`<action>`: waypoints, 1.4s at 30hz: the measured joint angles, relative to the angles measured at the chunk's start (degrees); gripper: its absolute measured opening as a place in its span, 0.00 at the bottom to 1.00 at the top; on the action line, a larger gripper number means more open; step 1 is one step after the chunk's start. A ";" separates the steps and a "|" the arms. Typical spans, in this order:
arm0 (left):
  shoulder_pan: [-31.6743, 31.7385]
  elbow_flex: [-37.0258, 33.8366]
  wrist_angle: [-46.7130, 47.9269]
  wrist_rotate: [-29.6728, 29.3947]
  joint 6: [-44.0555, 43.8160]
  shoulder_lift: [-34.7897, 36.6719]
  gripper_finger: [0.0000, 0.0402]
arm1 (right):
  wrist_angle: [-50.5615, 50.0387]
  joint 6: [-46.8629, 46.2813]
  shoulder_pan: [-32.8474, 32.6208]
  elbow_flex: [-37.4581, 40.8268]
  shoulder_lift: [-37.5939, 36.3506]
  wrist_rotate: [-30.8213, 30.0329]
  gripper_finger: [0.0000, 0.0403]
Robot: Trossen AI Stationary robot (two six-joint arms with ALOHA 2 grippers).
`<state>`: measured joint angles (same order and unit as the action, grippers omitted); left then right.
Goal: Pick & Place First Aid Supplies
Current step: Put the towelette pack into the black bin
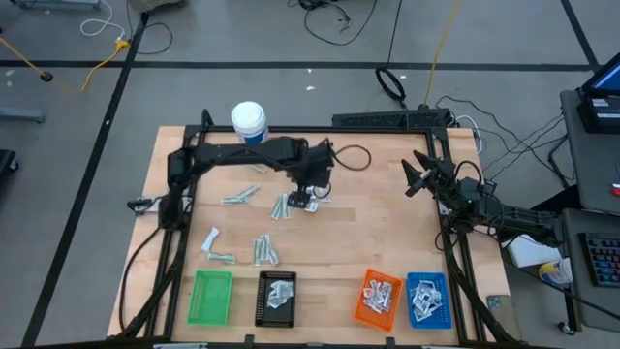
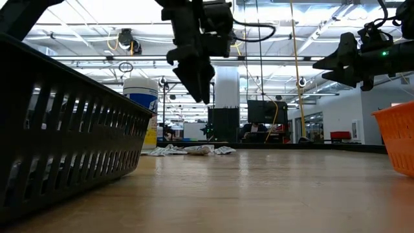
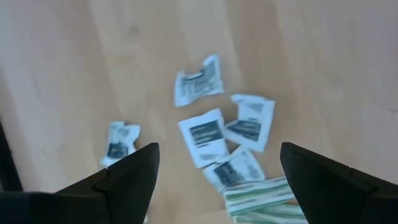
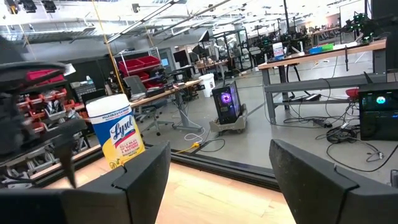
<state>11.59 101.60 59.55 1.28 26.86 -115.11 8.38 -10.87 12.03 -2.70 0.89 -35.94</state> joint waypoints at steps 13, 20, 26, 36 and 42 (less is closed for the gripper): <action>-0.99 -4.53 -4.41 5.37 1.55 -3.48 0.85 | 0.00 0.00 -0.01 0.00 0.02 0.02 0.67; -1.66 -10.63 -11.24 6.86 1.98 -3.58 0.85 | -0.01 0.00 -0.01 0.02 0.00 0.02 0.67; -1.55 -14.53 -15.10 7.68 3.01 -3.61 0.85 | -0.01 0.00 -0.02 0.01 0.01 0.01 0.67; -1.37 -17.30 -17.75 9.82 5.21 -3.63 0.85 | -0.01 0.00 0.01 0.02 0.00 0.02 0.67; -1.51 -17.44 -18.55 9.19 5.74 -3.65 0.75 | -0.02 0.00 0.00 0.01 0.01 0.02 0.67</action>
<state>10.09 84.16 41.00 10.48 32.60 -118.76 8.36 -10.87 12.03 -2.69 0.89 -35.93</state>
